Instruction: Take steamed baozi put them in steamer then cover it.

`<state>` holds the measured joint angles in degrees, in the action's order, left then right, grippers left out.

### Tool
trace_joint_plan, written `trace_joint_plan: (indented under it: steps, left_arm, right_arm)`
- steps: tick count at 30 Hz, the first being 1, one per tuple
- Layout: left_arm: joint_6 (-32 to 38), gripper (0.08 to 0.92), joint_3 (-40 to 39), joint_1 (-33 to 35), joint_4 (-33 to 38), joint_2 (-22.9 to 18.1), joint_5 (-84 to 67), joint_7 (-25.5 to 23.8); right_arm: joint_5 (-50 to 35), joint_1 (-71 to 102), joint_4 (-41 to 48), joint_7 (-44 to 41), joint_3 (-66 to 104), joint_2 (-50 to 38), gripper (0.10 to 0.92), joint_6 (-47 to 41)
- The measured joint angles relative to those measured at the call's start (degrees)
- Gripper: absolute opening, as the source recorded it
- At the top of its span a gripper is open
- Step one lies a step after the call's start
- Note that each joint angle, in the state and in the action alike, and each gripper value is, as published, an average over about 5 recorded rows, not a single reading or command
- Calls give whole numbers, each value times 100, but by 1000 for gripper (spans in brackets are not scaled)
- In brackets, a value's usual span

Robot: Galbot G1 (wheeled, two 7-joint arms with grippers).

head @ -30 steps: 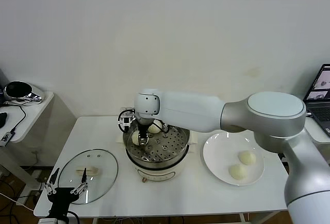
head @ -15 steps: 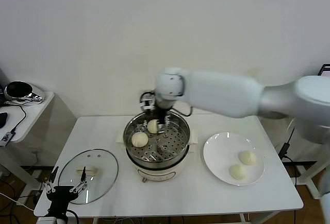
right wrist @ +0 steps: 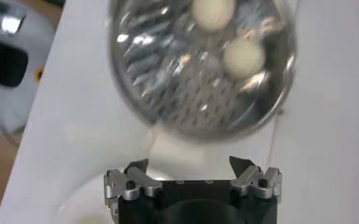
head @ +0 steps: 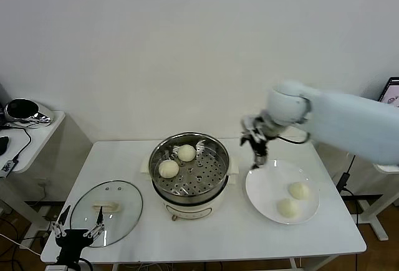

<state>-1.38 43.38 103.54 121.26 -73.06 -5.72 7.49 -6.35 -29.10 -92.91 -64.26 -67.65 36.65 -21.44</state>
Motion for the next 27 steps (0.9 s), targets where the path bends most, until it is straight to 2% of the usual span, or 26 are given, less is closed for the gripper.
trace_joint_plan:
  steps: [13, 27]
  left_arm:
    - [0, 823, 41, 66, 31, -61, 67, 3]
    - [9, 823, 86, 133, 56, -118, 95, 9]
  right_arm:
    - [1226, 1861, 92, 35, 1123, -856, 823, 661]
    - [1562, 3146, 448, 122, 1767, -831, 823, 745]
